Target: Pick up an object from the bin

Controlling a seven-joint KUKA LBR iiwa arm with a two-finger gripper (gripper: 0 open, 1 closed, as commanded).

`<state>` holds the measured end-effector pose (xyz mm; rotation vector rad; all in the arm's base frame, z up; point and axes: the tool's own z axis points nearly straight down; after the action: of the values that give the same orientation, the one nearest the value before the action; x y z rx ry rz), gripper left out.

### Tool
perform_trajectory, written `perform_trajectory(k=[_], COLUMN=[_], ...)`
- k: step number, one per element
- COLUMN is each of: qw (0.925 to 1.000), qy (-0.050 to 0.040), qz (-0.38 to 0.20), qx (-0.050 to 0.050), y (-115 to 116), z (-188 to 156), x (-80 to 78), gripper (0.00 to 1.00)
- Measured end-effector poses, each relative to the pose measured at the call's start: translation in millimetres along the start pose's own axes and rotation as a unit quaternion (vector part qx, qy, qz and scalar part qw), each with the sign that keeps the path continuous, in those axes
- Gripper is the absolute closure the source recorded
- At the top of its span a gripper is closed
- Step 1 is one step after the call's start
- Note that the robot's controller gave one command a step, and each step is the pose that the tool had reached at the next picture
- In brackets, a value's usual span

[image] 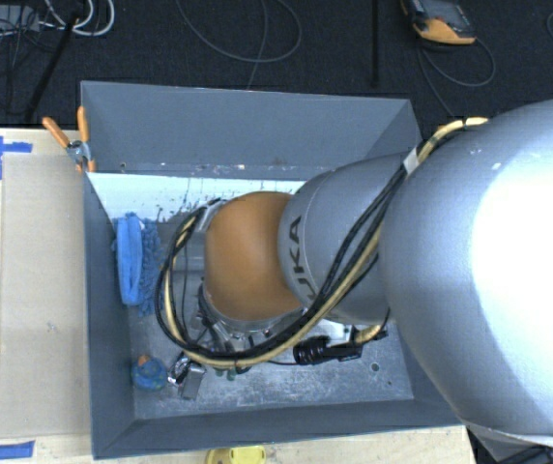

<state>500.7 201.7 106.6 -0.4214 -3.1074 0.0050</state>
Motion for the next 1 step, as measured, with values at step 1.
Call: perform_trajectory(k=[1], qw=[0.9990], qy=[-0.0025], qz=[0.044], qx=[-0.002], y=[1.5], z=[-60.3], x=[-0.8], gripper=[0.00])
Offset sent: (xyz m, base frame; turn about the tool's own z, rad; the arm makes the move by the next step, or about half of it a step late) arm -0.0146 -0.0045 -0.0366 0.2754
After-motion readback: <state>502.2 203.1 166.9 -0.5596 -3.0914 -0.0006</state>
